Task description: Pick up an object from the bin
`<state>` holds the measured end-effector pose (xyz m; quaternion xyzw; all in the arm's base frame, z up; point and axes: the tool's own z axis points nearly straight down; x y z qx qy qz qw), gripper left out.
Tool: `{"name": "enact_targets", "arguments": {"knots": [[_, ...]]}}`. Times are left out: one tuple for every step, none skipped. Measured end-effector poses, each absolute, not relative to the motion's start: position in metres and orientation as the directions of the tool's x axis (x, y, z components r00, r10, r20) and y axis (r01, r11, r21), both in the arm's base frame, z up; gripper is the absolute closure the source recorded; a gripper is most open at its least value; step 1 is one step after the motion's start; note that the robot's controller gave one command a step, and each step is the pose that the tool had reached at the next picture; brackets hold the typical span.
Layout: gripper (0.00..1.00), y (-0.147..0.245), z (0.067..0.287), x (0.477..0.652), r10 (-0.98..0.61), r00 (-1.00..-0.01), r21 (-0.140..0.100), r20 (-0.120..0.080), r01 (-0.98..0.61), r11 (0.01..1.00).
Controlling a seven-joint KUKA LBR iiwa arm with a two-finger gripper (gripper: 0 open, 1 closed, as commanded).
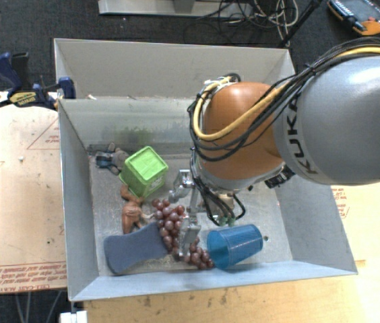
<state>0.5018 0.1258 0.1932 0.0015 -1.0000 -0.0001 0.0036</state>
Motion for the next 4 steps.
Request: {"name": "enact_targets", "arguments": {"knots": [[0.0, 0.125, 0.196, 0.504, 0.0, -1.0, 0.001, 0.0, 0.0, 1.0], [0.0, 0.108, 0.133, 0.494, 0.074, -0.997, 0.002, -0.004, 0.074, 0.997], [0.0, 0.095, 0.12, 0.492, 0.115, -0.993, 0.0, 0.003, 0.115, 0.993], [0.0, 0.098, 0.133, 0.503, 0.252, -0.968, 0.001, -0.001, 0.252, 0.968]]}}
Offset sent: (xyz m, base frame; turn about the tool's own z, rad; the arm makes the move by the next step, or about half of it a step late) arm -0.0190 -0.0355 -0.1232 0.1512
